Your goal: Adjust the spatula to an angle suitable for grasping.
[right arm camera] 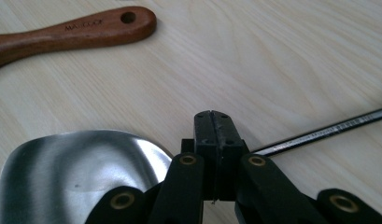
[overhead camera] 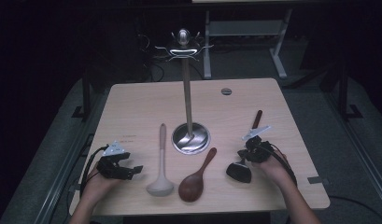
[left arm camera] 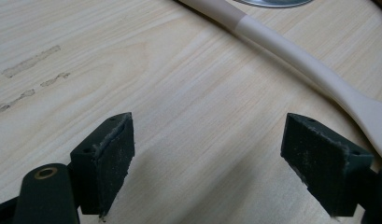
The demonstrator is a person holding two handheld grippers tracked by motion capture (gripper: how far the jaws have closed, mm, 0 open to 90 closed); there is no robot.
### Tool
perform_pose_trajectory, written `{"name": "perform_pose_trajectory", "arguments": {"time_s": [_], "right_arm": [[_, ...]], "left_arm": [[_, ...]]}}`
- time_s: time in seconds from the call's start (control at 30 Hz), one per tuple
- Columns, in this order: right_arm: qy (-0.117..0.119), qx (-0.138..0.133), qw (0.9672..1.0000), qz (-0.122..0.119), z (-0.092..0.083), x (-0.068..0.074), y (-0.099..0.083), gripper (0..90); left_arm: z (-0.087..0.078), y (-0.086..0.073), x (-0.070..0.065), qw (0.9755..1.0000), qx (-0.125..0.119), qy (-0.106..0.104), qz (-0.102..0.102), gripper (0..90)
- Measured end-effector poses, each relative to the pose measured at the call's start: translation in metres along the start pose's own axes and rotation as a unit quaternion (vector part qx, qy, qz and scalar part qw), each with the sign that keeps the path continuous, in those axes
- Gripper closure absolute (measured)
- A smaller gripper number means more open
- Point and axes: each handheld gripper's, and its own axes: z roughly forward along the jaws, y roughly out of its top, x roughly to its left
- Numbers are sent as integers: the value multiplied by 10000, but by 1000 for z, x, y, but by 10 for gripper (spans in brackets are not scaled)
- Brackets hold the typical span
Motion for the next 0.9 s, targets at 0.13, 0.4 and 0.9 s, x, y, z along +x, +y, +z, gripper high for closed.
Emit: {"name": "perform_pose_trajectory", "arguments": {"time_s": [0.13,0.4,0.9], "right_arm": [[-12,-1,10000,49,-5,-3,-5,900],[-27,69,9996,272,-20,-17,-23,900],[-259,153,9980,551,-39,-43,-43,900]], "left_arm": [[-1,0,-1,10000,14,9,50,173],[-3,-1,-2,10000,9,-3,68,173],[0,0,-5,9999,55,-84,125,173]]}}
